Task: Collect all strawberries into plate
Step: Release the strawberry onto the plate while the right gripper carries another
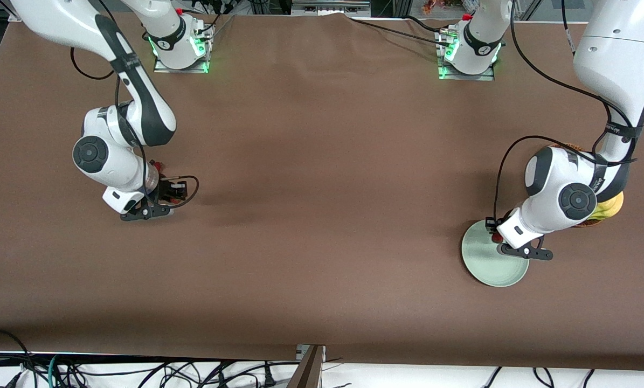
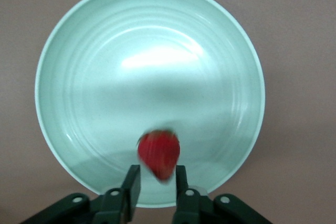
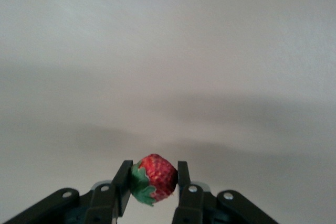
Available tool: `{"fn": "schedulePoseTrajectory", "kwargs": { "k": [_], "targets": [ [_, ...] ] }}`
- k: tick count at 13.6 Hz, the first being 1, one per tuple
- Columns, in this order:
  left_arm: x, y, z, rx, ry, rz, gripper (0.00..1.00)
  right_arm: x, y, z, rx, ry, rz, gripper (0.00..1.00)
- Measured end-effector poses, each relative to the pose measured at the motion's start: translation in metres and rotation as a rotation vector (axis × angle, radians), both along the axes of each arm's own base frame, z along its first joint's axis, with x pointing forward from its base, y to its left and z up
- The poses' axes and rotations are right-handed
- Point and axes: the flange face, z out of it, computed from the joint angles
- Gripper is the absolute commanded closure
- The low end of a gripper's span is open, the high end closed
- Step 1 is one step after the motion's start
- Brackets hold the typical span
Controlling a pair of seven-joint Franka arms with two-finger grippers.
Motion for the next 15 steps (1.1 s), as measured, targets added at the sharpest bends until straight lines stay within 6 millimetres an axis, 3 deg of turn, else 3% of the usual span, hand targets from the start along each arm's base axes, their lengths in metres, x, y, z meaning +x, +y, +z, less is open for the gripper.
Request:
{"fn": "schedulePoseTrajectory", "kwargs": {
  "k": [1, 3, 7, 9, 12, 15],
  "targets": [
    [0.002, 0.003, 0.003, 0.0, -0.006, 0.004, 0.0, 0.004, 0.027, 0.017, 0.015, -0.011, -0.037, 0.91],
    [0.006, 0.004, 0.008, -0.001, -0.019, 0.007, 0.0, 0.0, 0.088, 0.033, 0.043, -0.021, -0.119, 0.91],
    [0.009, -0.007, 0.028, 0.0, -0.023, -0.007, 0.0, -0.031, 0.23, 0.015, 0.078, 0.02, -0.254, 0.9],
    [0.009, -0.019, 0.046, -0.001, -0.036, -0.023, 0.0, -0.045, 0.289, 0.0, 0.09, 0.036, -0.297, 0.9],
    [0.008, -0.032, 0.072, 0.005, -0.033, -0.042, 0.0, -0.057, 0.347, -0.026, 0.095, 0.02, -0.297, 0.84],
    [0.01, -0.043, 0.093, -0.006, -0.012, -0.039, 0.0, -0.069, 0.381, -0.062, 0.137, -0.03, -0.283, 0.84]
  ]
}}
